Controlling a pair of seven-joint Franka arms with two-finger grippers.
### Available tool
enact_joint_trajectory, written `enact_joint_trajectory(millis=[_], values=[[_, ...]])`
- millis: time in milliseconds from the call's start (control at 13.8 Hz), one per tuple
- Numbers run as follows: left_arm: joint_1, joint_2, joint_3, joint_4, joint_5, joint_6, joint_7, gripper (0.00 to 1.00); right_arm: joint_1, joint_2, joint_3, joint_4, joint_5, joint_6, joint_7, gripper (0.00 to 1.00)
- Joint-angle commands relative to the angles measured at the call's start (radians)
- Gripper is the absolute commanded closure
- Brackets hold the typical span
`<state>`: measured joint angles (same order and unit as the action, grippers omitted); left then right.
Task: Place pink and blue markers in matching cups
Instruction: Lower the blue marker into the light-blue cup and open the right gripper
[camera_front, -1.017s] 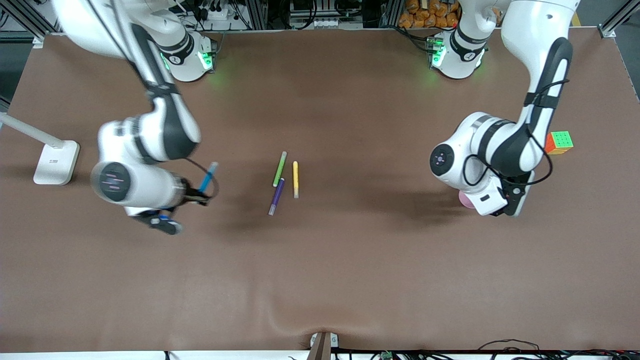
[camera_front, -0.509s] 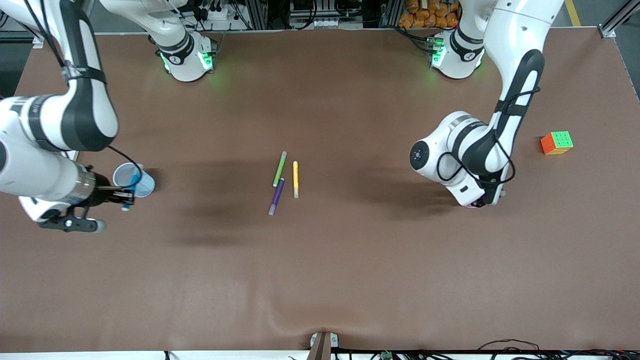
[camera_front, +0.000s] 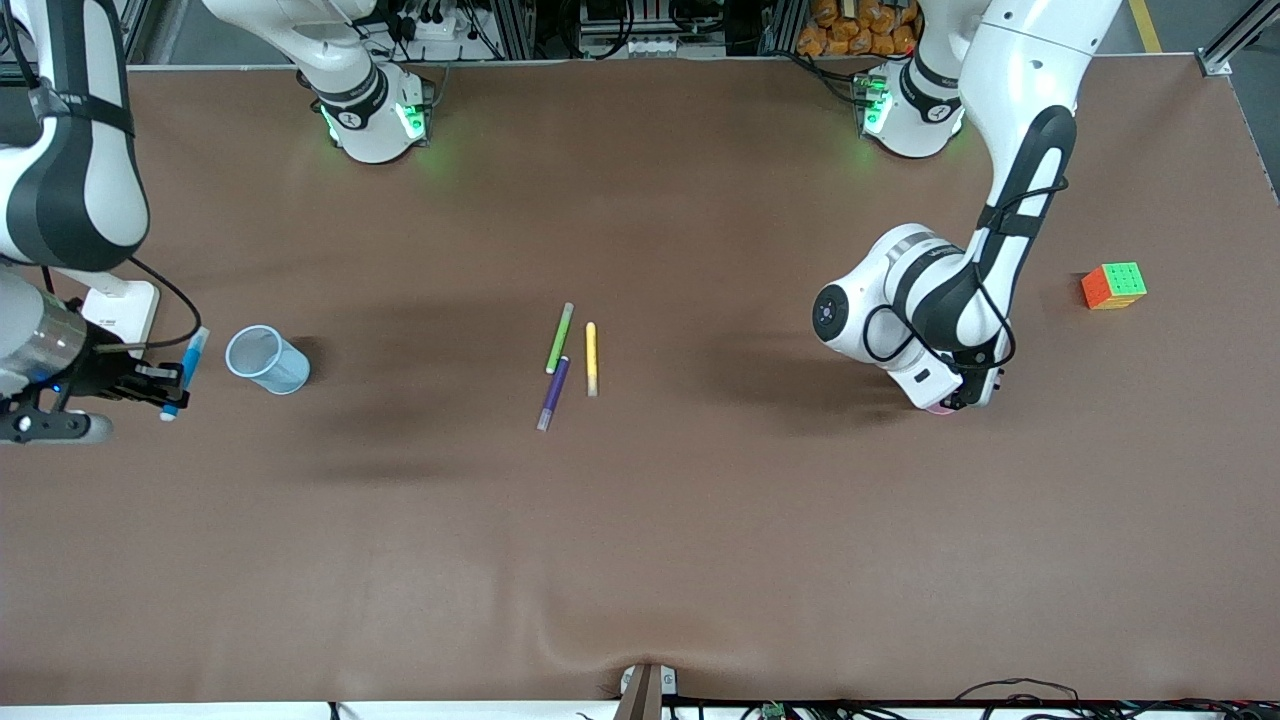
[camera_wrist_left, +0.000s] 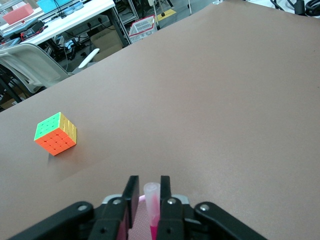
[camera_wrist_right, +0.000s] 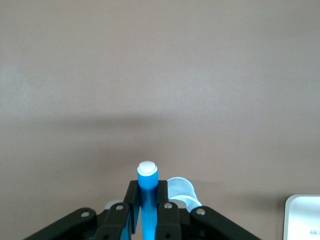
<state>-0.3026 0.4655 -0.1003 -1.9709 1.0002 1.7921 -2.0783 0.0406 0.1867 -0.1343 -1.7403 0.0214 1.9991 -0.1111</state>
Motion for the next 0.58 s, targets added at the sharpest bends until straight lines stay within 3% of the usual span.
enact_joint_trajectory(millis=[0, 218, 509], values=[[-0.012, -0.013, 0.001, -0.009, 0.023, -0.019, -0.014, 0.64, -0.019, -0.148, 0.018, -0.239, -0.017, 0.155, -0.05, 1.0], [-0.012, -0.021, 0.001, -0.002, 0.023, -0.026, 0.004, 0.5, -0.05, -0.21, 0.018, -0.448, -0.018, 0.416, -0.149, 1.0], [-0.01, -0.05, -0.001, 0.029, 0.011, -0.054, 0.102, 0.43, -0.082, -0.198, 0.018, -0.56, -0.018, 0.633, -0.215, 1.0]])
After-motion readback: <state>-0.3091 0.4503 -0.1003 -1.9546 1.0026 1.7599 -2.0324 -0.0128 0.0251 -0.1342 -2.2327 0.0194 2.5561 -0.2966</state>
